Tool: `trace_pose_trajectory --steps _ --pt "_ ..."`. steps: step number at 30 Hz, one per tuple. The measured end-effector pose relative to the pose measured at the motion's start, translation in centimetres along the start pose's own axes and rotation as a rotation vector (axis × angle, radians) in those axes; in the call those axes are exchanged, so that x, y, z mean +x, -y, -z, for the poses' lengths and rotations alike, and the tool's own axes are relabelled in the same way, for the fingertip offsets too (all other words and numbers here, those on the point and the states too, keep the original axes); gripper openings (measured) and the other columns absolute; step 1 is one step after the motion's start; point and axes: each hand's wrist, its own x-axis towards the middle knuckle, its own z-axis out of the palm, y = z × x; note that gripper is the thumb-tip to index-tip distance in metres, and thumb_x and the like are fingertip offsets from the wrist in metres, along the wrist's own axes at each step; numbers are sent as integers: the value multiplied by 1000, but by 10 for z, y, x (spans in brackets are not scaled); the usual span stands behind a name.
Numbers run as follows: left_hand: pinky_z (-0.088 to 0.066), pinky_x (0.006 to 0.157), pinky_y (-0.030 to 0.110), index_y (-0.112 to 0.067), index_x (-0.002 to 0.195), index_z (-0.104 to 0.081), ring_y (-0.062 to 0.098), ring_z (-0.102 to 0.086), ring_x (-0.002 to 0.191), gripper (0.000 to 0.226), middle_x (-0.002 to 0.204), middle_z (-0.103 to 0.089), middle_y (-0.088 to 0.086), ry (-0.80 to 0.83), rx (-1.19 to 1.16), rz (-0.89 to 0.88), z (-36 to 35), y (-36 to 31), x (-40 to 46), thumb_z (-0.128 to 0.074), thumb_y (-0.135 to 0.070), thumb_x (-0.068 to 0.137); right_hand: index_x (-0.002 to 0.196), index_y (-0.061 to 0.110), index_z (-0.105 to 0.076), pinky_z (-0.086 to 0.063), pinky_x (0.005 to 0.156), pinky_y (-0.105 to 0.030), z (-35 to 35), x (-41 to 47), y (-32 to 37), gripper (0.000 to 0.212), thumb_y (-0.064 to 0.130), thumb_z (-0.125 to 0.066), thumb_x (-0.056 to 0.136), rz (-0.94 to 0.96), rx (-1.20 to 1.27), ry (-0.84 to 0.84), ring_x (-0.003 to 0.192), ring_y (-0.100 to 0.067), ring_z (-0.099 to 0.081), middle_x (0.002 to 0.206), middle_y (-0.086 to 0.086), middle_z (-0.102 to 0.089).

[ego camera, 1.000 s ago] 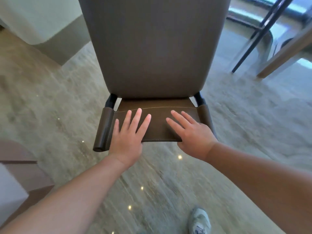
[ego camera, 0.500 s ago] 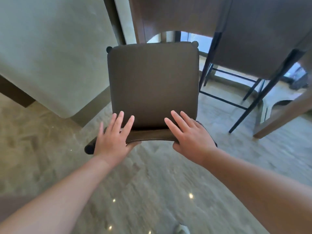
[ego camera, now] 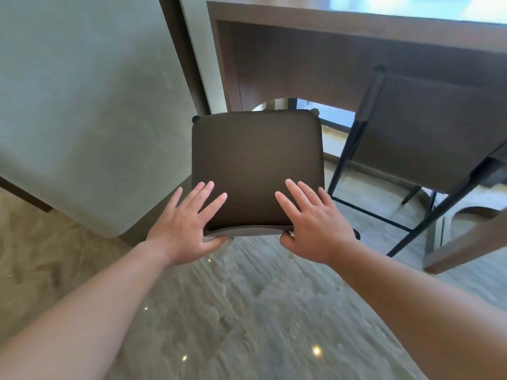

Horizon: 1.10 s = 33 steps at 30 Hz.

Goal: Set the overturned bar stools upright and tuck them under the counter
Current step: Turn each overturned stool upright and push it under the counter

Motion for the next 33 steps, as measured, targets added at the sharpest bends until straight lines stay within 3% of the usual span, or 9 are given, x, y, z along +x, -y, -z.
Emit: trace_pose_trajectory --steps 7,13,17,21,33 --pt "10 120 35 -44 155 2 1 14 149 88 166 3 -9 14 -143 -29 6 34 50 -30 -82 82 152 22 -29 -24 117 -54 23 50 -16 77 52 -44 82 -32 -45 70 147 -32 -22 162 -11 -21" --pt "15 119 31 -43 155 0 0 16 148 88 166 3 -10 42 -170 -73 13 76 72 -31 -81 82 147 20 -40 -35 111 -53 34 77 4 75 50 -50 79 -70 -31 69 141 -32 -35 156 -13 -34" --pt "10 121 34 -43 155 -2 -3 18 147 88 166 3 -11 47 -198 -126 18 95 90 -32 -79 81 144 18 -46 -39 109 -54 43 92 10 73 48 -52 77 -118 -25 68 137 -33 -41 153 -14 -40" --pt "10 122 36 -45 153 8 -2 23 145 89 165 10 -13 68 -194 -141 18 107 88 -29 -81 81 141 19 -50 -42 107 -52 47 100 20 72 50 -52 76 -119 -47 91 134 -32 -46 149 -13 -45" --pt "18 117 32 -41 156 4 2 23 146 85 165 9 -9 75 -160 -149 10 92 39 -26 -76 84 141 21 -51 -43 106 -49 33 59 47 72 50 -56 75 -104 -45 110 133 -30 -48 149 -11 -46"
